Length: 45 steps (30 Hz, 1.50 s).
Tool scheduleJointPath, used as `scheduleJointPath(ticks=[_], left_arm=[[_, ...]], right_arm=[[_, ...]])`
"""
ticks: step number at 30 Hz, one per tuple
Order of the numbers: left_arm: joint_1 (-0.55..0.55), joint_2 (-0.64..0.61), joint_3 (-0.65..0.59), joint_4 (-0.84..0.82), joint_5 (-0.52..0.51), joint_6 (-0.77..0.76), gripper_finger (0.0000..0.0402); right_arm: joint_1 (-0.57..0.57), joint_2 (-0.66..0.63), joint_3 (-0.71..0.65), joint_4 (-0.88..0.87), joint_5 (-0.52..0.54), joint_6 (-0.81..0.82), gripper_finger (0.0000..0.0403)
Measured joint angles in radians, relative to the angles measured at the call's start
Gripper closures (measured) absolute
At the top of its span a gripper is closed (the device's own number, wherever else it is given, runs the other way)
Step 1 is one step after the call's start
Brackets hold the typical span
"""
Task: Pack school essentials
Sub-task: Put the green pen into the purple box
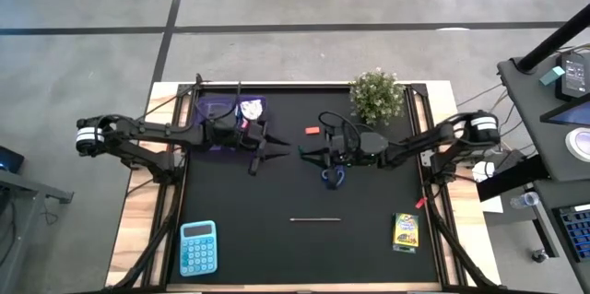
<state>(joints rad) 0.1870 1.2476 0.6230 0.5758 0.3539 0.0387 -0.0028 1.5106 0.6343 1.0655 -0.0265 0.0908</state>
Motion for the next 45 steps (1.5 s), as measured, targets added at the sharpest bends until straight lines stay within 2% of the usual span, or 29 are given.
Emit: scheduleJointPath(ticks=[15, 25, 28, 32, 34, 40, 45], left_arm=[[-0.013, 0.016, -0.009, 0.037, 0.005, -0.011, 0.0289], [-0.013, 0.151, -0.009, 0.278, 0.014, -0.060, 0.0293], [-0.013, 0.166, -0.009, 0.289, 0.016, -0.059, 0.0310], [-0.012, 0.165, -0.009, 0.295, 0.015, -0.059, 0.0361], [-0.012, 0.165, -0.009, 0.293, 0.016, -0.059, 0.0383], [-0.010, 0.162, -0.008, 0.264, -0.006, -0.060, 0.0384], [0.012, 0.145, -0.006, 0.152, -0.088, -0.060, 0.0384]], right_arm=[[-0.023, 0.054, 0.131, 0.018, 0.002, -0.081, 0.0383], [-0.024, 0.055, 0.175, 0.015, 0.003, -0.115, 0.0383], [-0.024, 0.055, 0.174, 0.012, 0.004, -0.117, 0.0383], [-0.024, 0.055, 0.173, 0.006, 0.005, -0.117, 0.0380], [-0.024, 0.055, 0.173, 0.007, 0.008, -0.112, 0.0371], [-0.024, 0.053, 0.173, -0.003, 0.011, -0.080, 0.0317], [-0.031, -0.012, 0.171, -0.170, 0.092, -0.075, 0.0273]])
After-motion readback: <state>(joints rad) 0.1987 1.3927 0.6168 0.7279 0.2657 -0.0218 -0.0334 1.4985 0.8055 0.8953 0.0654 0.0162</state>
